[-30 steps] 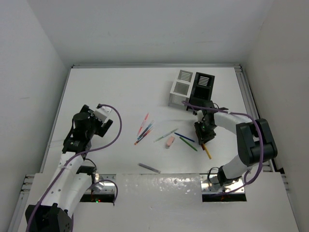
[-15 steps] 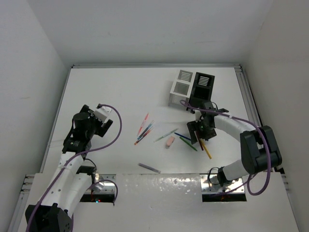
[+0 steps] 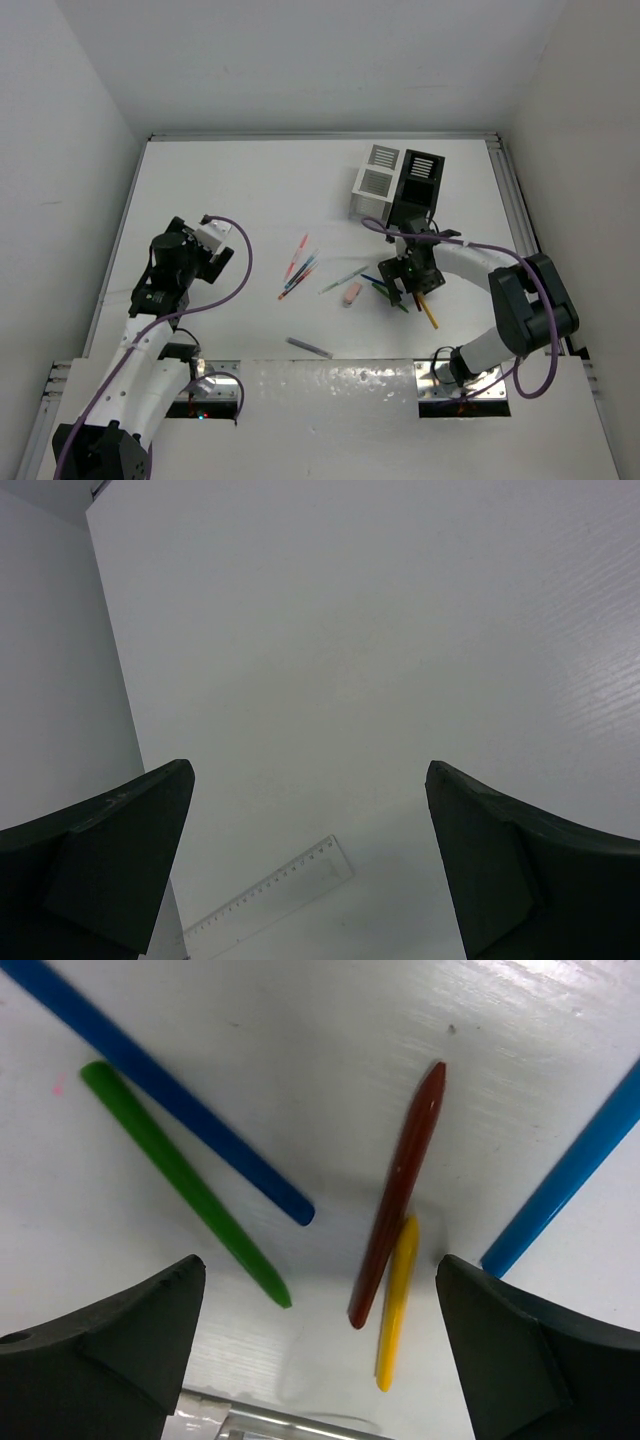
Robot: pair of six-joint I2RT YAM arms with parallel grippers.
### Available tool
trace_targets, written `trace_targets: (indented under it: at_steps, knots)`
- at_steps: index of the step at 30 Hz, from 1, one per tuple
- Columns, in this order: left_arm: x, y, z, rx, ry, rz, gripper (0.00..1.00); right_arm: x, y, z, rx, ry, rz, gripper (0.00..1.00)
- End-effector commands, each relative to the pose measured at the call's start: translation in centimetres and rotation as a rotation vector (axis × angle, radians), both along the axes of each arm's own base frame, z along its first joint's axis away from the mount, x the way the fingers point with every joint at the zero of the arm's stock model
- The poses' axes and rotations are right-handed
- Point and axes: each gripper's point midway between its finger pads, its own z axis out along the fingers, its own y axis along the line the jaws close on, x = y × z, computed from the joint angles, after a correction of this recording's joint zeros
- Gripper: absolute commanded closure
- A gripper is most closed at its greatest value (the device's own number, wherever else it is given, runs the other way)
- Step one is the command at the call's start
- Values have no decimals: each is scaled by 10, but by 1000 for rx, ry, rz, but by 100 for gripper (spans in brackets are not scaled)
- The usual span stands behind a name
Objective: Sort the stationery into containers
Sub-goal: Pick up the pen from the center of the board.
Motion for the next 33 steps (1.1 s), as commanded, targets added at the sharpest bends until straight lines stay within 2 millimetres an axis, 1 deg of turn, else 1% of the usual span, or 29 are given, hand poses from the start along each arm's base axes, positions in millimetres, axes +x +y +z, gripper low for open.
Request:
trace_targets:
  at_steps: [1, 3, 5, 6, 8, 9, 12, 13, 16, 18, 23, 25, 26, 28, 30, 33]
  knots:
    - [7, -1, 20, 8, -64, -5, 0, 3, -5, -9, -39, -8, -37, 7]
    - [7, 0, 20, 7, -67, -3, 0, 3, -5, -13, -36, -11, -46, 14]
    - [6, 0, 20, 10, -64, -3, 0, 3, -5, -14, -33, -14, -49, 17]
    - [6, 0, 21, 9, -66, -1, 0, 3, -3, -14, -24, -14, -48, 24]
    - [6, 1, 21, 9, -67, 0, 0, 3, -2, -14, -14, -15, -46, 30]
    - [6, 1, 21, 9, -69, 0, 0, 3, 0, -14, -6, -17, -45, 37]
    - [6, 1, 21, 9, -69, 0, 0, 5, 3, -13, 10, -32, -41, 47]
    - [6, 1, 21, 9, -69, 0, 0, 5, 3, -11, 15, -38, -39, 53]
    - [6, 1, 21, 9, -70, 3, 0, 8, 5, -9, 24, -52, -32, 62]
    - [7, 1, 21, 10, -71, 2, 0, 9, 5, -9, 26, -58, -29, 63]
    - [7, 1, 21, 11, -71, 1, 0, 12, 6, -9, 31, -67, -18, 75]
    - [7, 1, 22, 11, -71, 0, 0, 14, 8, -8, 40, -68, -16, 76]
    - [7, 1, 22, 11, -71, 1, 0, 13, 9, -8, 42, -66, -13, 79]
    - [7, 1, 24, 12, -72, 3, 0, 14, 10, -8, 44, -65, -10, 81]
    - [7, 2, 23, 13, -71, 4, 0, 15, 11, -7, 48, -69, -4, 88]
    - [7, 0, 23, 6, -73, -3, 0, 16, 11, -6, 46, -67, 1, 90]
